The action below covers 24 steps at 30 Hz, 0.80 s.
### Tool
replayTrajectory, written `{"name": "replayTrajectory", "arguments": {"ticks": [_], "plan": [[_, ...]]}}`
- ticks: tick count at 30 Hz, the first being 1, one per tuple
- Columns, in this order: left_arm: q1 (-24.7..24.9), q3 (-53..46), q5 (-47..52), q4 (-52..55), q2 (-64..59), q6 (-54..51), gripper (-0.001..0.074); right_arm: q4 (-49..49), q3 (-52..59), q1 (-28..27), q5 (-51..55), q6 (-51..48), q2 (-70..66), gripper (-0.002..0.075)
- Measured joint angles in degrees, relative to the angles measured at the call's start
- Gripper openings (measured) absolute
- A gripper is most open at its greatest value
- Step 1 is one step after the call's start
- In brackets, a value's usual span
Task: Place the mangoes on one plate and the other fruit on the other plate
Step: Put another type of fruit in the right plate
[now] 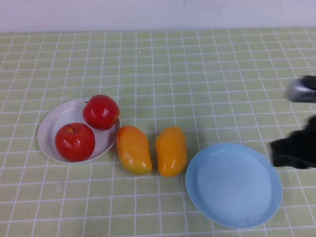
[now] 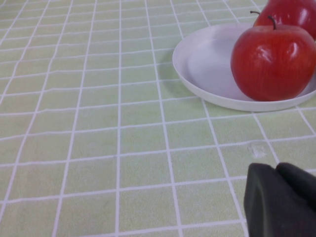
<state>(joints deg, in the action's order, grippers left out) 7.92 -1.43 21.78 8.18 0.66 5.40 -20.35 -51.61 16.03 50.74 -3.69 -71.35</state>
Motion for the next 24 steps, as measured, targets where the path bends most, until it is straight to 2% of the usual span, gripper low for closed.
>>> {"name": "replayTrajectory", "arguments": {"ticks": [3,6,10,13,16,19,24], "plan": [[0.0,0.0,0.0,0.0,0.0,0.0,0.0001,1.2,-6.0,7.3,-0.3,0.7,-7.8,0.0015],[0.0,0.0,0.0,0.0,0.0,0.0,0.0001,2.1,-13.1,12.9,-0.6,2.3,-15.6,0.0096],[0.0,0.0,0.0,0.0,0.0,0.1,0.0001,3.7,-23.5,17.3,-0.7,5.0,-25.2,0.0309],[0.0,0.0,0.0,0.0,0.0,0.3,0.0001,5.0,-30.0,18.3,-0.7,8.9,-31.1,0.0464],[0.0,0.0,0.0,0.0,0.0,0.4,0.0001,6.4,-35.3,18.5,-0.7,12.7,-36.2,0.0565],[0.0,0.0,0.0,0.0,0.0,0.4,0.0001,7.6,-39.5,18.6,-0.7,15.1,-40.2,0.0605],[0.0,0.0,0.0,0.0,0.0,0.4,0.0001,9.7,-43.6,18.6,0.0,16.4,-45.5,0.0618]]}}
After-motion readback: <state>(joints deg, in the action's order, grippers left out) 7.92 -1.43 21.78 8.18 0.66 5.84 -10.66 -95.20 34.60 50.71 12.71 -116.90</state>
